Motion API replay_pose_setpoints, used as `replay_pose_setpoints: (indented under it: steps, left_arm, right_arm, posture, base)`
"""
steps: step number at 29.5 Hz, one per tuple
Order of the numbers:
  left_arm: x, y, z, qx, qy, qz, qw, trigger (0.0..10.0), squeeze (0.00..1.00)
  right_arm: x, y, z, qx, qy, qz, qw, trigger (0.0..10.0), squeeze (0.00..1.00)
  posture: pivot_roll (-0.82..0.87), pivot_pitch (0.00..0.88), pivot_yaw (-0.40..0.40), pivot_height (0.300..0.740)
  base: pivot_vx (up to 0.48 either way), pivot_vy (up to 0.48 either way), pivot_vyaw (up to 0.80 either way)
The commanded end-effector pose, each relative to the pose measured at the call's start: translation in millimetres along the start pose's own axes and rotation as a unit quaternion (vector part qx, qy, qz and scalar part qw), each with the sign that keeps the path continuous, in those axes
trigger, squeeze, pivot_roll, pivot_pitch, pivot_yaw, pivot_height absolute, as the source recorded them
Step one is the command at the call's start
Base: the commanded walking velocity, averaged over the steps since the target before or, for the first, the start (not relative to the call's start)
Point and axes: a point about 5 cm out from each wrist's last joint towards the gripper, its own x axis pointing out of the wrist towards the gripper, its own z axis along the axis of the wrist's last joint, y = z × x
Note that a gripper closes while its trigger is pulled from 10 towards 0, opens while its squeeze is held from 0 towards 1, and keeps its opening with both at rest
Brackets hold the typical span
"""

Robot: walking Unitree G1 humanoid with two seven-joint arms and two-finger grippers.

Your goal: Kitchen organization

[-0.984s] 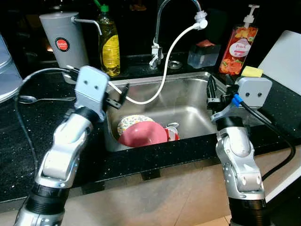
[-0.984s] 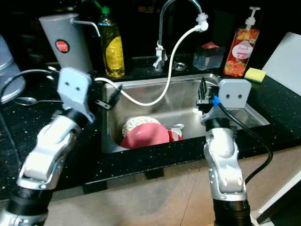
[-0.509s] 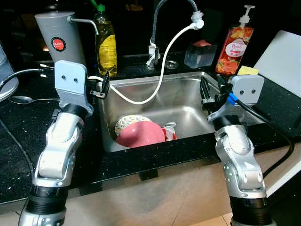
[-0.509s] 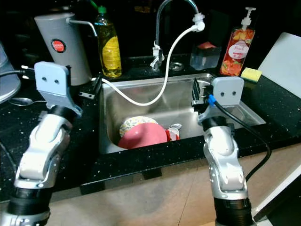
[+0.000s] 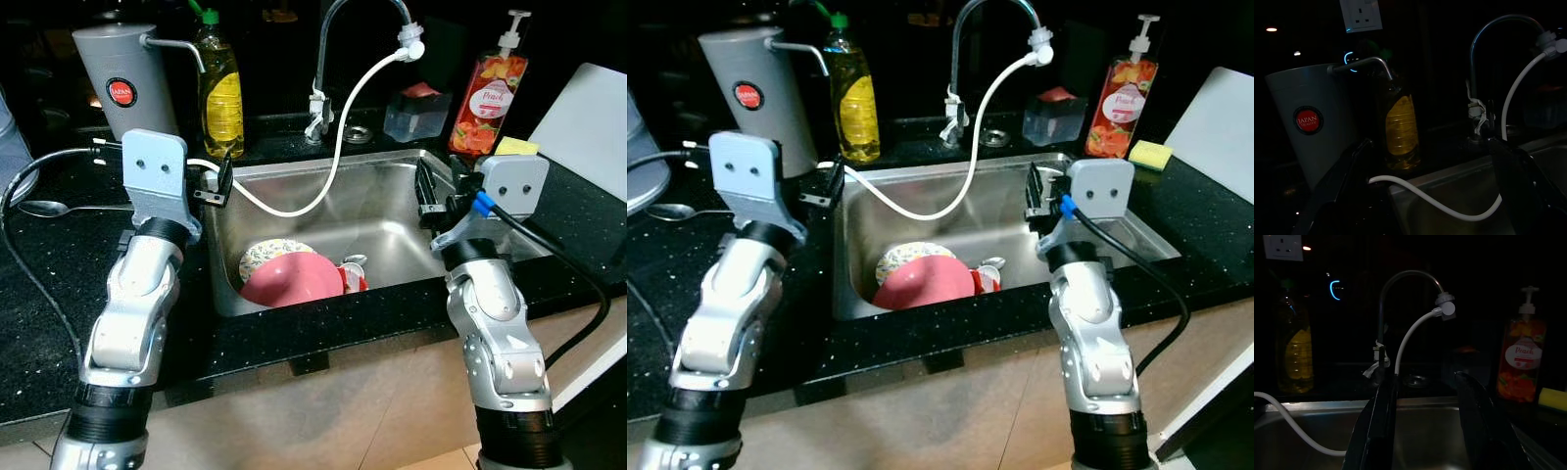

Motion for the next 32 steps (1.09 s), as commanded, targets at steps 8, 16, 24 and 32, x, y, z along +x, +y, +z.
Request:
replay_pose_setpoints:
  steps: [8, 16, 24, 32]
  left_arm:
    - [3.1, -3.1, -4.9, -0.013, 0.005, 0.002, 1.000, 10.0, 0.00]
    - [6.1, -4.9, -10.0, -0.019, 0.006, 0.006, 1.000, 10.0, 0.00]
    - [8.6, 0.1, -13.8, -0.006, 0.011, 0.002, 1.000, 10.0, 0.00]
    - [8.0, 6.9, -9.0, 0.005, 0.006, 0.023, 1.000, 10.0, 0.00]
  right_arm:
    - [-2.8, 1.9, 0.1, -0.001, 0.004, -0.001, 1.000, 10.0, 0.00]
    - [-6.5, -0.8, 2.0, -0.009, 0.004, -0.002, 1.000, 10.0, 0.00]
    - [-10.6, -0.1, 0.0, -0.009, 0.009, -0.005, 1.000, 10.0, 0.00]
    - [-10.5, 14.7, -3.0, -0.005, 0.015, 0.057, 0.998, 10.0, 0.00]
  posture:
    - [-0.20, 0.038, 0.005, 0.740]
    - [-0.24, 0.030, 0.021, 0.740]
    - [-0.24, 0.034, 0.025, 0.740]
    - [-0.19, 0.019, 0.023, 0.740]
  base:
    - [0.000, 0.000, 0.00]
    - [0.000, 0.000, 0.00]
    - [0.000, 0.000, 0.00]
    - [0.000, 0.000, 0.00]
